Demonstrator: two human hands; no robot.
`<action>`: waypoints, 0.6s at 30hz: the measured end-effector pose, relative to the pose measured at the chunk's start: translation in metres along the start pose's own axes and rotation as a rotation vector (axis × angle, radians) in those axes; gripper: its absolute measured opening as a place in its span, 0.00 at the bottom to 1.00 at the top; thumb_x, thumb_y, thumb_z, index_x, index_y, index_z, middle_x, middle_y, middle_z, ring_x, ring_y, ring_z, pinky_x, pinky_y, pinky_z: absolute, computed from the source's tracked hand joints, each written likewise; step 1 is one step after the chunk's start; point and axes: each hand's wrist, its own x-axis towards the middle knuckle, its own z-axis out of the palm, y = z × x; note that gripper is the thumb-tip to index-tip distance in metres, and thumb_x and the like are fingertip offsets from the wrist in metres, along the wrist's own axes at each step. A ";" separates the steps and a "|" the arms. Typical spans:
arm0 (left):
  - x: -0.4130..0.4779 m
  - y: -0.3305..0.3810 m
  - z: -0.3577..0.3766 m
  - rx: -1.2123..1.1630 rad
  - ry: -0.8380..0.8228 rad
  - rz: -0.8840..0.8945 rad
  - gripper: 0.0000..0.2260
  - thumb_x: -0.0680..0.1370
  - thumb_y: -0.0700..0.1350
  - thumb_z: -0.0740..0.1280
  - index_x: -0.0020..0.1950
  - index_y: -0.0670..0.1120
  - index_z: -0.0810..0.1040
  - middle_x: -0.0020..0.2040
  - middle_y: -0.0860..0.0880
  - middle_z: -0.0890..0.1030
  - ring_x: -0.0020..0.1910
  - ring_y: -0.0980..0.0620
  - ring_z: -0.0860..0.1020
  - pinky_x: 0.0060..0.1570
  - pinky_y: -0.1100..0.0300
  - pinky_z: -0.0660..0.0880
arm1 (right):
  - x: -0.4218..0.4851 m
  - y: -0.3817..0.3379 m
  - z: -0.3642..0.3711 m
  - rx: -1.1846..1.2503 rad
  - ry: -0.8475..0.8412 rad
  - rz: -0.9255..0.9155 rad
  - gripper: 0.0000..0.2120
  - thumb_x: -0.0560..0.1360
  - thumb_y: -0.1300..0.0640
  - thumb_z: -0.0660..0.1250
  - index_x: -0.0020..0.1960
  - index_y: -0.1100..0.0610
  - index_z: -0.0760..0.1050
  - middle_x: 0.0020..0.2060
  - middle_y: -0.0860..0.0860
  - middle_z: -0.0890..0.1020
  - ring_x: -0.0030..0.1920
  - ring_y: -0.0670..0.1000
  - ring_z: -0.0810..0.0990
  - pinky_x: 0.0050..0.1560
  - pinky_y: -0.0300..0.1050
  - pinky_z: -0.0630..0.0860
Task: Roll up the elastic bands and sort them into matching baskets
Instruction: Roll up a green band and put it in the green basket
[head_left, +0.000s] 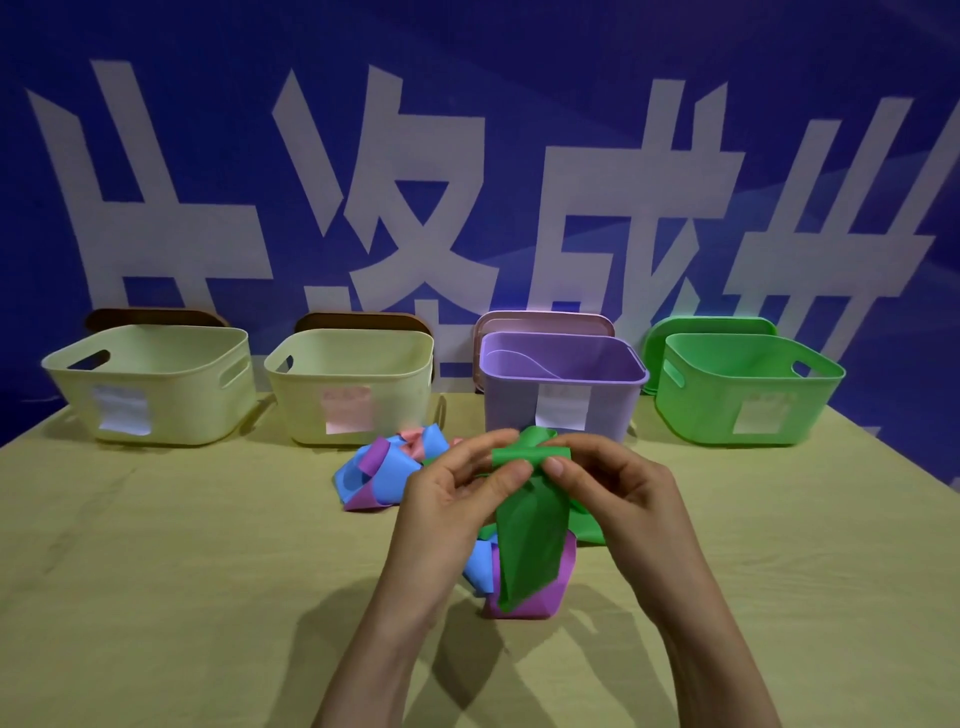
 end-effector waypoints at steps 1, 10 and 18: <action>0.000 0.000 0.000 -0.027 0.000 -0.021 0.17 0.66 0.44 0.71 0.54 0.45 0.80 0.47 0.47 0.85 0.47 0.52 0.83 0.44 0.65 0.78 | 0.000 0.000 -0.001 0.007 0.001 0.003 0.08 0.67 0.57 0.71 0.45 0.54 0.83 0.42 0.59 0.84 0.42 0.47 0.81 0.45 0.40 0.78; 0.001 0.000 0.000 -0.025 0.043 -0.064 0.13 0.66 0.49 0.70 0.47 0.44 0.83 0.44 0.45 0.85 0.43 0.49 0.83 0.45 0.57 0.80 | 0.000 -0.003 0.000 0.029 -0.011 -0.027 0.15 0.67 0.76 0.69 0.46 0.59 0.81 0.33 0.46 0.85 0.36 0.39 0.81 0.39 0.30 0.75; 0.002 -0.007 -0.002 0.046 0.058 -0.008 0.12 0.64 0.50 0.72 0.44 0.48 0.84 0.46 0.45 0.85 0.48 0.49 0.83 0.52 0.54 0.79 | 0.000 0.003 -0.002 -0.023 -0.053 -0.001 0.19 0.68 0.76 0.69 0.51 0.57 0.81 0.41 0.46 0.85 0.43 0.41 0.82 0.45 0.33 0.77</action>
